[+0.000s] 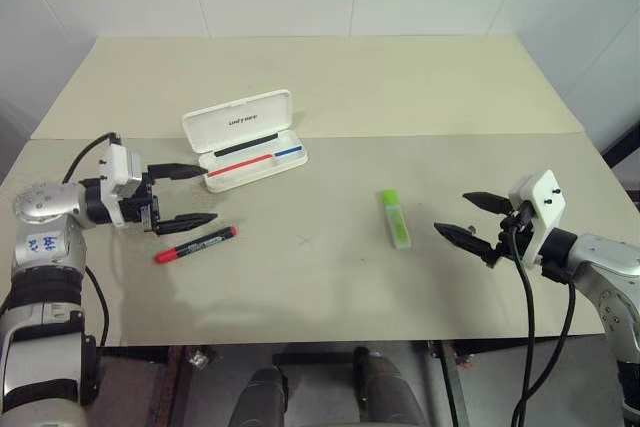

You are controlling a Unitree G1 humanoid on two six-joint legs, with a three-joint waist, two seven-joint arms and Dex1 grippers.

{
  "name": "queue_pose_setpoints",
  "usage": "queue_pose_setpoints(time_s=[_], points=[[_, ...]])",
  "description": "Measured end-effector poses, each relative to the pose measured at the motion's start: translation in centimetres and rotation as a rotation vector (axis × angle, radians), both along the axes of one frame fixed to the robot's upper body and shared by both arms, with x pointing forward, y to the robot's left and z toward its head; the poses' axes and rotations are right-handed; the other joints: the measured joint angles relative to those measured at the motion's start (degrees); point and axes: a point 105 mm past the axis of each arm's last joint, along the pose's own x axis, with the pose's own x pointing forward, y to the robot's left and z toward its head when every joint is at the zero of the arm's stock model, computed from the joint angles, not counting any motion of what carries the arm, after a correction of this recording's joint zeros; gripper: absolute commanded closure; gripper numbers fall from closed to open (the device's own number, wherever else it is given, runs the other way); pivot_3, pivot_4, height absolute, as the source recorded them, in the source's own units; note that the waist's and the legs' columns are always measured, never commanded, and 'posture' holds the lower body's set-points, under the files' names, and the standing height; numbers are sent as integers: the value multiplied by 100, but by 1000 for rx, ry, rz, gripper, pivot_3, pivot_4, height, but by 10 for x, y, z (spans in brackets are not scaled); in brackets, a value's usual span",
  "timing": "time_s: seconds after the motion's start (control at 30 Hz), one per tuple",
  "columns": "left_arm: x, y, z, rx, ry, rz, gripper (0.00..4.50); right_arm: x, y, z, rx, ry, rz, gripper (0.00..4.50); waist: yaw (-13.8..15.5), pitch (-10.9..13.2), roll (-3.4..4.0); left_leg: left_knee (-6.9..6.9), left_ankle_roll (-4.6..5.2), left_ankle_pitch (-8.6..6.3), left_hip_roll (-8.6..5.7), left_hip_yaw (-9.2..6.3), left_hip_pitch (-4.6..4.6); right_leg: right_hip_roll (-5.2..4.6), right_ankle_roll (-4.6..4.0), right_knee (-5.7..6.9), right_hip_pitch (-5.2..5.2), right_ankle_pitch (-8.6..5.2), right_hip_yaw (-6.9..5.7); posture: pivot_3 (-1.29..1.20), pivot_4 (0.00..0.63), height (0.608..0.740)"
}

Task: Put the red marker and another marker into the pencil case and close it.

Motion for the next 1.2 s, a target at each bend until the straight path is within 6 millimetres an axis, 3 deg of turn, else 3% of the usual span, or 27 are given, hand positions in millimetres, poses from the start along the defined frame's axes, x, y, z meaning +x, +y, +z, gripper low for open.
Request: queue_pose_setpoints(time_s=[0.33, 0.57, 0.7, 0.83, 1.2], points=[[23, -7, -5, 35, 33, 51, 23, 2, 4, 3, 30, -35, -29, 0, 1, 0, -1, 0, 0, 0, -1, 0, -2, 0, 37, -3, 0, 20, -1, 0, 150, 740], [46, -14, 0, 58, 36, 120, 23, -8, 12, -1, 51, -36, -30, 0, 7, 0, -1, -1, 0, 0, -5, 0, -8, -2, 47, -6, 0, 26, 1, 0, 150, 740], [52, -26, -14, 106, 97, 92, 23, -7, 22, -1, 77, -40, 1, 0, -12, 0, -2, -1, 0, 0, -4, 1, -4, -1, 47, -5, 0, 26, 1, 0, 150, 740], [57, -34, -14, 189, 117, 66, 23, -3, 39, 6, 95, -73, 43, 0, -14, 2, -5, -2, 0, 0, 0, 0, -3, 6, 45, -4, -1, 25, 1, 0, 150, 740], [71, -34, -11, 283, 123, 137, 23, -8, 49, -12, 146, -49, -6, 0, -3, 2, -5, -6, 5, -7, -5, -1, -15, 1, 59, 3, -1, 32, 1, 0, 150, 740]])
